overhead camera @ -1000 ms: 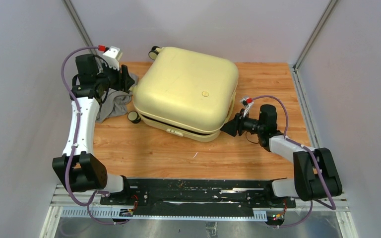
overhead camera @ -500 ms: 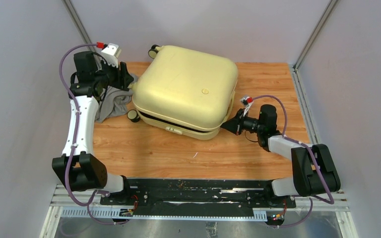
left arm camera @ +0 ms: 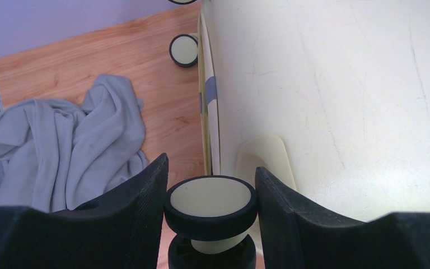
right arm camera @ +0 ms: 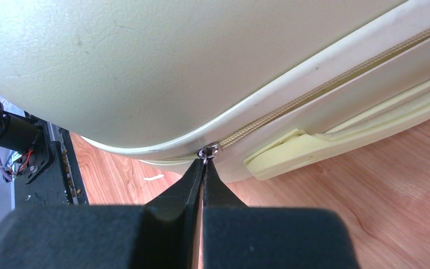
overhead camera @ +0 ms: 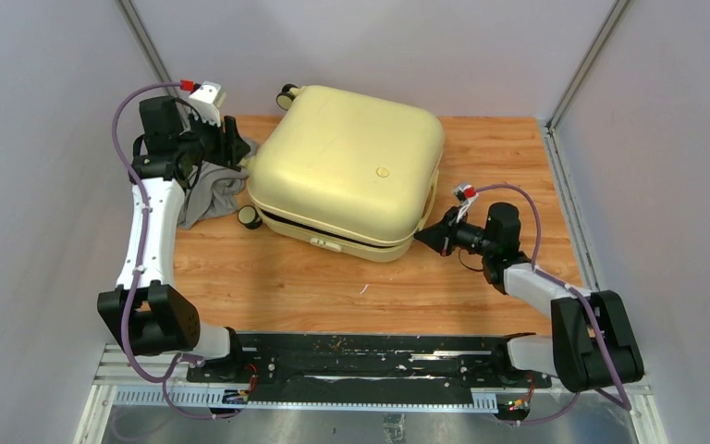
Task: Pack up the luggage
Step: Zip the luggage at the center of the board.
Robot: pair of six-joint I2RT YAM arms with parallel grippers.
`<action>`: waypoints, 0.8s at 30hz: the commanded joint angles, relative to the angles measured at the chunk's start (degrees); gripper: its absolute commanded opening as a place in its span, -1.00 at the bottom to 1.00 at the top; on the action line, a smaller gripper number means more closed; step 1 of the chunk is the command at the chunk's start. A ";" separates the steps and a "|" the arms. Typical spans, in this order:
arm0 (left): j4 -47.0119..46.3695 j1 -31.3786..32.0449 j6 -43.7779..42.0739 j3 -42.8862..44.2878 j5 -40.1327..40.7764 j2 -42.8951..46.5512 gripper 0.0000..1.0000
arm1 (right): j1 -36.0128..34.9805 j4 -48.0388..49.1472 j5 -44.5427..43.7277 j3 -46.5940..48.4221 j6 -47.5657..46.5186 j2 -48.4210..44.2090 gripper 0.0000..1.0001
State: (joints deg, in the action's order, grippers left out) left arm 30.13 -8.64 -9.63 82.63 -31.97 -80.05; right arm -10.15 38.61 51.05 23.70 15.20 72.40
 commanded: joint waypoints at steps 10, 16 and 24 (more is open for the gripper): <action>-9.70 2.41 4.73 -6.25 -5.28 2.41 -1.00 | -17.65 -20.18 -9.39 -1.35 -0.77 -18.30 -1.00; -7.35 2.78 1.19 -4.72 -7.00 3.83 -0.90 | -17.18 -24.82 -12.98 3.17 -1.37 -13.73 -1.00; 16.34 15.66 -35.41 -7.90 -10.63 15.10 -0.45 | -17.13 -29.59 -15.28 6.00 -2.84 -14.83 -1.00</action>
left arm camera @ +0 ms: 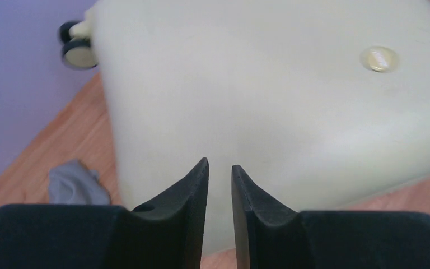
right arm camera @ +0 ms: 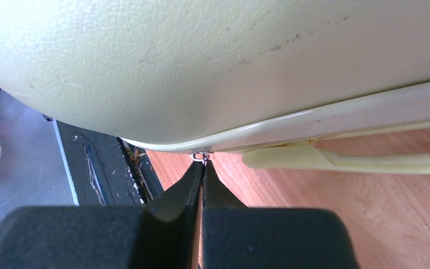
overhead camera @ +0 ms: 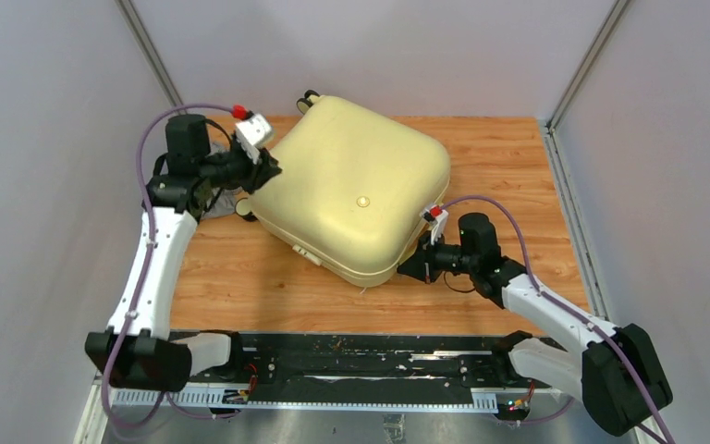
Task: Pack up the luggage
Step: Zip the luggage at the center of the board.
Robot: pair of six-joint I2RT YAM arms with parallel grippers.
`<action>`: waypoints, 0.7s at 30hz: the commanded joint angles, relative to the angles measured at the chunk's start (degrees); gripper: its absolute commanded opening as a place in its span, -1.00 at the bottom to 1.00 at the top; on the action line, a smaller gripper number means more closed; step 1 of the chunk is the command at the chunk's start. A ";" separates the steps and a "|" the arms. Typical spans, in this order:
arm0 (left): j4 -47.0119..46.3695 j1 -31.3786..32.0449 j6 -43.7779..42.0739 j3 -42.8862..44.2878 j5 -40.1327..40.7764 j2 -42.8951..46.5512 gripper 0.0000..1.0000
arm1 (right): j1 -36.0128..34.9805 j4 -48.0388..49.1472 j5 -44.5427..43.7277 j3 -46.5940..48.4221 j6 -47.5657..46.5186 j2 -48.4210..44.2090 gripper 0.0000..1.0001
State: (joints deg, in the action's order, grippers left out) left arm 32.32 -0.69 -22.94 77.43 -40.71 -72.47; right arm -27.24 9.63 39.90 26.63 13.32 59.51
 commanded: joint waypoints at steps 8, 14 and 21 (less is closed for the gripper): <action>26.53 32.92 -49.47 -21.50 12.30 15.39 -0.82 | -0.11 -2.26 -5.43 3.15 -0.11 -5.07 -1.00; 19.82 42.25 -58.73 -27.12 13.24 13.62 -0.85 | -0.40 -2.01 -5.71 3.26 0.80 -5.68 -1.00; 12.20 48.40 -58.35 -22.28 13.81 0.47 -0.98 | -0.97 -2.30 -6.36 1.73 0.38 -6.25 -1.00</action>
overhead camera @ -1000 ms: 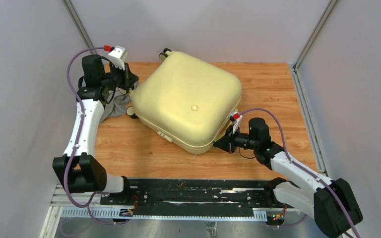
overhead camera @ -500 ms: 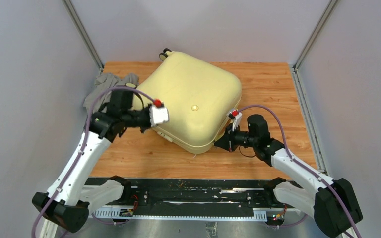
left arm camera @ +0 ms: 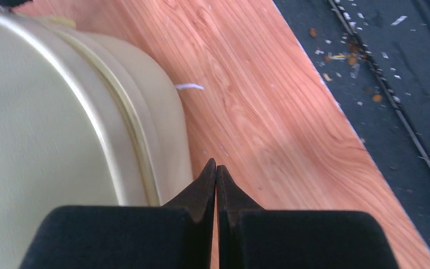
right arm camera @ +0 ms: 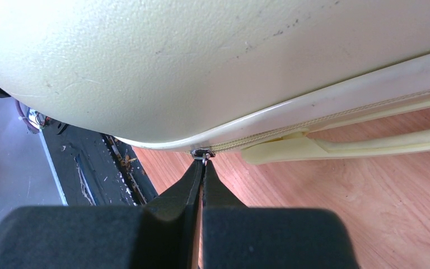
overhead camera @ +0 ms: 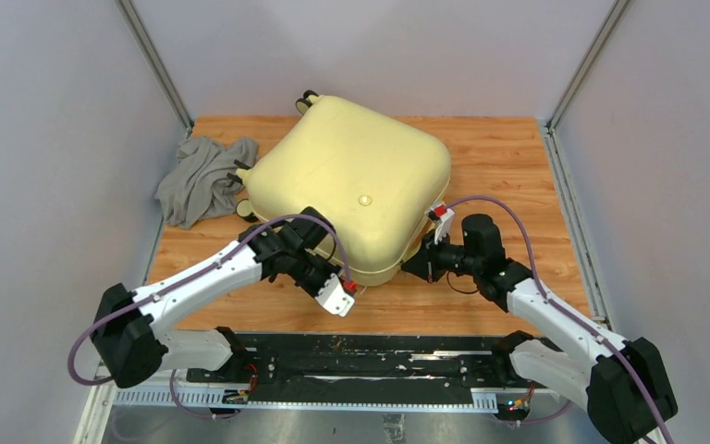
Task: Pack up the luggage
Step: Zip the luggage at the center of the board.
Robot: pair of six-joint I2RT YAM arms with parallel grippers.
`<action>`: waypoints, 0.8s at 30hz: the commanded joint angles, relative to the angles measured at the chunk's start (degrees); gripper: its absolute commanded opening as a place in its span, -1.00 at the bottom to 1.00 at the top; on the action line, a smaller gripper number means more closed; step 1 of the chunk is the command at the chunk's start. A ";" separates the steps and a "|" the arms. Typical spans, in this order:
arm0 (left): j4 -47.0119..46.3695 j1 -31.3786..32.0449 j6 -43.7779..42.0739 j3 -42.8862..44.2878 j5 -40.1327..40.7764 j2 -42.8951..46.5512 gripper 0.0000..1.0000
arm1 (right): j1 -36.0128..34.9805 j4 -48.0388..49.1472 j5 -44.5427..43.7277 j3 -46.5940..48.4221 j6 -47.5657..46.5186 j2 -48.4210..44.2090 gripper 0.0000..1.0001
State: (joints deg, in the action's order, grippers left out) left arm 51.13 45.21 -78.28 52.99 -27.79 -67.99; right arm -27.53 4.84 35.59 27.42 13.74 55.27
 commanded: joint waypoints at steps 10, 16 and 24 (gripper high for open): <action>-34.37 5.05 1.13 -2.20 6.92 -8.72 -1.00 | -13.03 7.06 -6.48 0.33 0.99 -2.80 -1.00; -37.20 5.25 1.68 0.43 4.26 -12.25 -1.00 | -19.18 10.21 -8.75 1.41 2.68 -0.08 -1.00; -35.32 6.36 3.75 1.33 1.70 -10.12 -1.00 | -18.79 17.38 -13.69 1.40 6.04 3.31 -1.00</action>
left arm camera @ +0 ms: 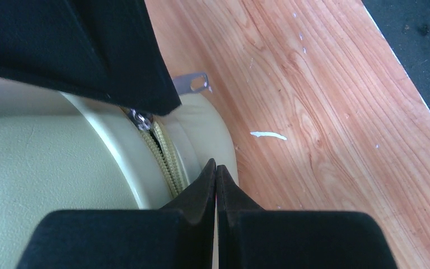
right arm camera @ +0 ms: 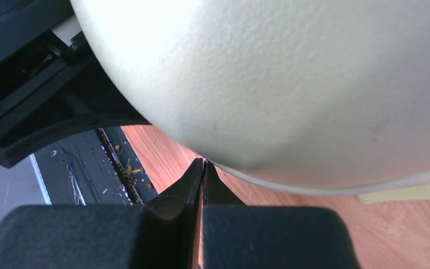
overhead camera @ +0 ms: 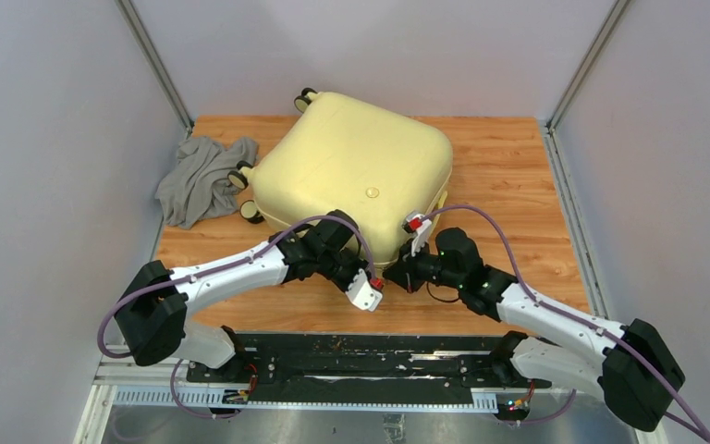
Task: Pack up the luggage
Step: Zip the luggage at the center of the board.
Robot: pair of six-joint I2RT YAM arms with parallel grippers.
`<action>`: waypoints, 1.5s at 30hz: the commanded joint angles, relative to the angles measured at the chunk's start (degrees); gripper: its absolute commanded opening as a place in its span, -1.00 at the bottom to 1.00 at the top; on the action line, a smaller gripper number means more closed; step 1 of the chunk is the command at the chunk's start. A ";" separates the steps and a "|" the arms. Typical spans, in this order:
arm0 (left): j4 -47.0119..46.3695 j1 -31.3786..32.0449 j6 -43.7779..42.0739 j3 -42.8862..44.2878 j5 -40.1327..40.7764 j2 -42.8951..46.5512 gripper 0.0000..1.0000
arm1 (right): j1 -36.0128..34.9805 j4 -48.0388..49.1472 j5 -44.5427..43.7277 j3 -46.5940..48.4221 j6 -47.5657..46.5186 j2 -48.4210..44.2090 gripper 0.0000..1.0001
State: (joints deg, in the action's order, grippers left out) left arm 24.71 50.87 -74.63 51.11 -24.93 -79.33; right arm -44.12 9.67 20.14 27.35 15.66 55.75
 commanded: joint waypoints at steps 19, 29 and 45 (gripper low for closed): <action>35.67 -41.56 4.72 33.44 -3.43 0.18 1.00 | -3.35 2.39 -14.52 2.60 9.18 1.34 -0.35; 35.46 -54.87 0.91 44.32 -8.40 -10.69 1.00 | -0.08 -4.13 -13.42 3.19 12.01 -4.24 -0.08; 35.41 -54.03 -14.47 46.79 -4.27 -22.73 1.00 | 3.36 -7.45 -9.10 2.06 15.85 -7.74 -0.01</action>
State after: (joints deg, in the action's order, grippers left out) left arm 59.31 -3.86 -84.31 98.61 -30.35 -100.27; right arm -43.24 4.56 9.63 29.34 29.82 49.52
